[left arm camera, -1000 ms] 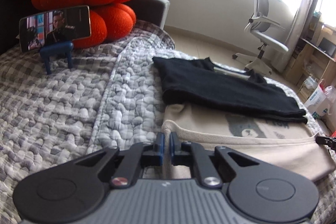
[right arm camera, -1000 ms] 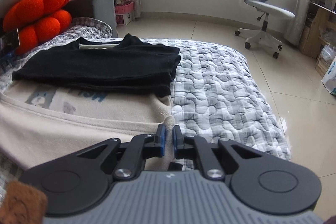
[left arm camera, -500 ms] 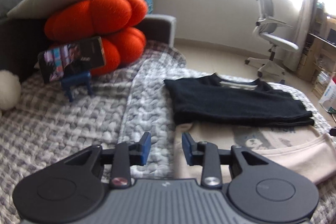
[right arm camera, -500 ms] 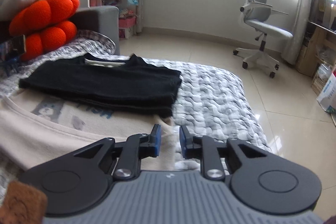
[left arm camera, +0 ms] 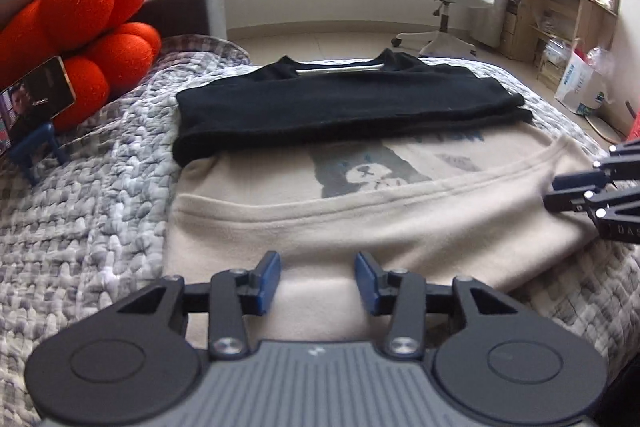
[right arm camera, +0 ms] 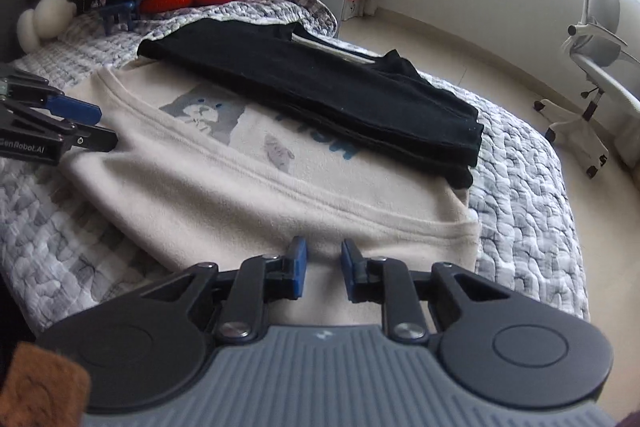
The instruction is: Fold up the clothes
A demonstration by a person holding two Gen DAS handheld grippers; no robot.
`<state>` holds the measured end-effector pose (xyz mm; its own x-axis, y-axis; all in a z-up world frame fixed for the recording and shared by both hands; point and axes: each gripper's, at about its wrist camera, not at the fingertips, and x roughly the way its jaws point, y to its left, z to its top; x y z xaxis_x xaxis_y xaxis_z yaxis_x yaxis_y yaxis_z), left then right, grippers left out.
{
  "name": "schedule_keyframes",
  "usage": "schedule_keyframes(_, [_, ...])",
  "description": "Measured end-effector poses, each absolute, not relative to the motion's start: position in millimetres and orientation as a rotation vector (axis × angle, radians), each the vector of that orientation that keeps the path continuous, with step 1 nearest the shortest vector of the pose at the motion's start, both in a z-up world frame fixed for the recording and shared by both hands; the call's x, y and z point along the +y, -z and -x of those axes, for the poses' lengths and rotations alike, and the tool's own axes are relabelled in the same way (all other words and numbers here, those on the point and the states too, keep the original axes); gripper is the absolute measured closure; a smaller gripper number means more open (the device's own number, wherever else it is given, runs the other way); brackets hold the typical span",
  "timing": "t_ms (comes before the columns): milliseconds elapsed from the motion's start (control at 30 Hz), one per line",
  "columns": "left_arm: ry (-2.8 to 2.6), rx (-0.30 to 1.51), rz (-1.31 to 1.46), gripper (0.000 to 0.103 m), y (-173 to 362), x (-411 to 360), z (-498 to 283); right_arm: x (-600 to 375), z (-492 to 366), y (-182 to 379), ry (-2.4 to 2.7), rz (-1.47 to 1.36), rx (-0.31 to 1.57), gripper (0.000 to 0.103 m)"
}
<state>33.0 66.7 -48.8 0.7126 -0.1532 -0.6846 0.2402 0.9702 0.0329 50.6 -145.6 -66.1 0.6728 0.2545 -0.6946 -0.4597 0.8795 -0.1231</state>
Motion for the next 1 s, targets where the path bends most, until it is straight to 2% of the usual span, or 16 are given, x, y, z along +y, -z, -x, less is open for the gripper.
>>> schedule_keyframes(100, [0.243, 0.730, -0.104, 0.058, 37, 67, -35, -143, -55, 56, -0.456, 0.263, 0.710, 0.078])
schedule_keyframes(167, [0.258, 0.748, -0.084, 0.055, 33, 63, -35, -139, -57, 46, -0.484, 0.252, 0.689, 0.071])
schedule_keyframes(267, [0.270, 0.790, -0.098, 0.052, 36, 51, -35, -133, -64, 36, -0.518, 0.269, 0.702, 0.067])
schedule_keyframes(500, [0.210, 0.872, -0.126, 0.049, 47, 37, -39, -134, -57, 31, -0.508, 0.267, 0.730, 0.067])
schedule_keyframes(800, [0.149, 0.852, -0.201, 0.049, -15, 19, -33, -162, -43, 0, -0.499, 0.187, 0.675, 0.066])
schedule_keyframes(1000, [0.138, 0.892, -0.179, 0.047, -25, 15, -43, -164, -42, -6, -0.528, 0.181, 0.666, 0.064])
